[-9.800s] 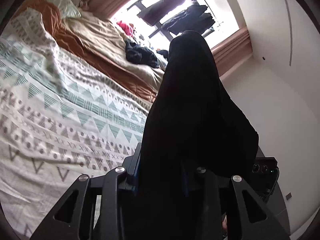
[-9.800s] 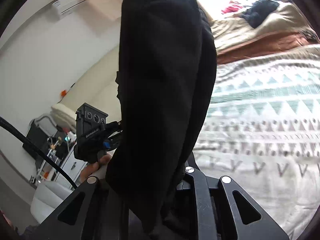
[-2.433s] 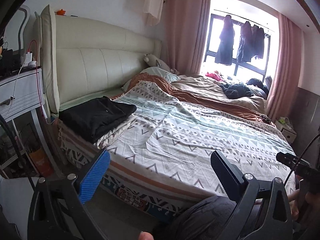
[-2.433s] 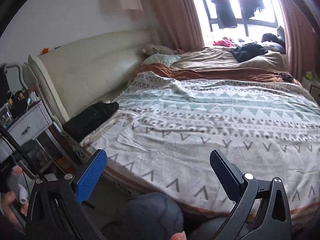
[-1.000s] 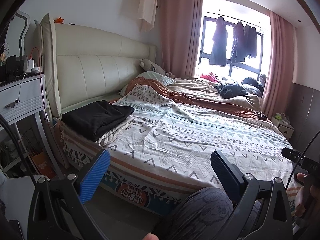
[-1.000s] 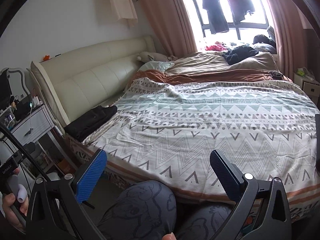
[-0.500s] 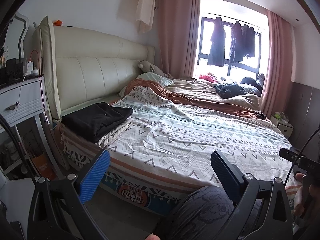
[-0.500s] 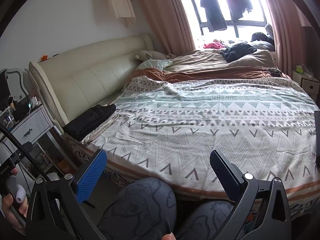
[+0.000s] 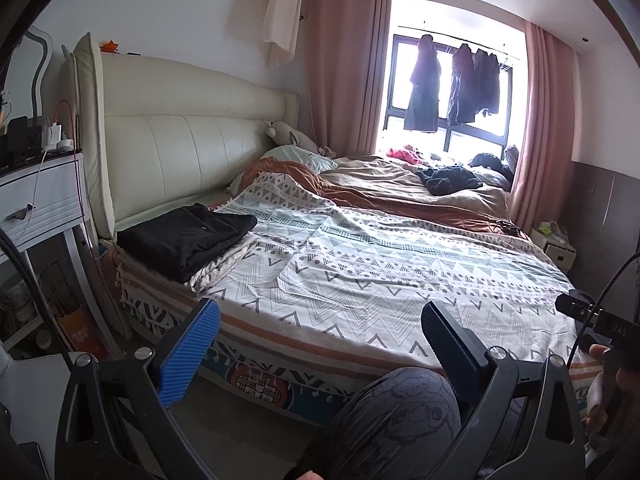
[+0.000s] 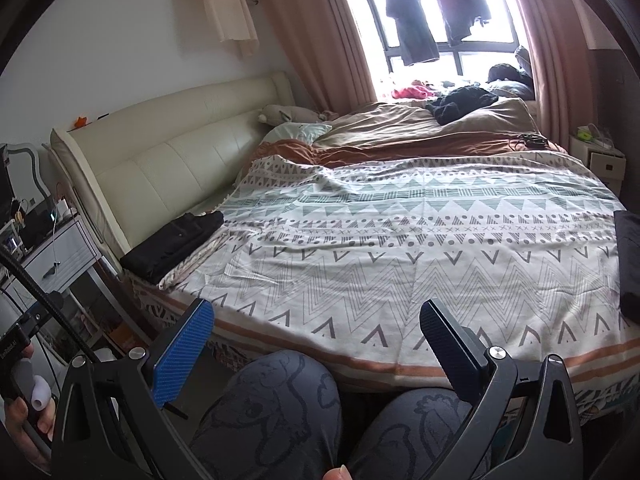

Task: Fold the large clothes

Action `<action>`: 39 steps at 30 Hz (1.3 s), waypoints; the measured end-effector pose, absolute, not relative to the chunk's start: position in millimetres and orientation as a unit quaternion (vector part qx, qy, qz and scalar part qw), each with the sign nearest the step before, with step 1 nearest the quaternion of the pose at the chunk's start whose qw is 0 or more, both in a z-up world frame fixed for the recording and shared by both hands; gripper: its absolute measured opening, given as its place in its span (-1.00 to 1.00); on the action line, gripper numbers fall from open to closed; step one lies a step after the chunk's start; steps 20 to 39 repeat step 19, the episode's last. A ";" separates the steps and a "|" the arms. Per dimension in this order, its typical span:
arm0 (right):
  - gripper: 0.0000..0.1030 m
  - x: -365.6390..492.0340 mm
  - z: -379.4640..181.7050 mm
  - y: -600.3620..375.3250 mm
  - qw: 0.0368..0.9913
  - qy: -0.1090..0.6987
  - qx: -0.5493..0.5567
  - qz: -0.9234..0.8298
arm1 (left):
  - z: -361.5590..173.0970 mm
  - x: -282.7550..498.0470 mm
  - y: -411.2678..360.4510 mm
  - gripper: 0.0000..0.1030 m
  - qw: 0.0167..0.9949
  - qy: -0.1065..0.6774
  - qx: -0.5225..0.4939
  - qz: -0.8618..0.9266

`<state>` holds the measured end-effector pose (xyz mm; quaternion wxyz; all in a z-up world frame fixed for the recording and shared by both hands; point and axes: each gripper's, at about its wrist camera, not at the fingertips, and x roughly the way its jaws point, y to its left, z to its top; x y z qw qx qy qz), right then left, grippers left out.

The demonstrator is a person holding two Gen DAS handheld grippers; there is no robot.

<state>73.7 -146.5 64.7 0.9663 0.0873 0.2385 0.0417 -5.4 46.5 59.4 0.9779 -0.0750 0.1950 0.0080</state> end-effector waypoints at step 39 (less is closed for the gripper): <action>1.00 41.3 66.2 -138.6 0.968 0.231 0.094 0.031 | 67.4 -36.4 49.2 1.00 0.982 0.178 -0.060 0.000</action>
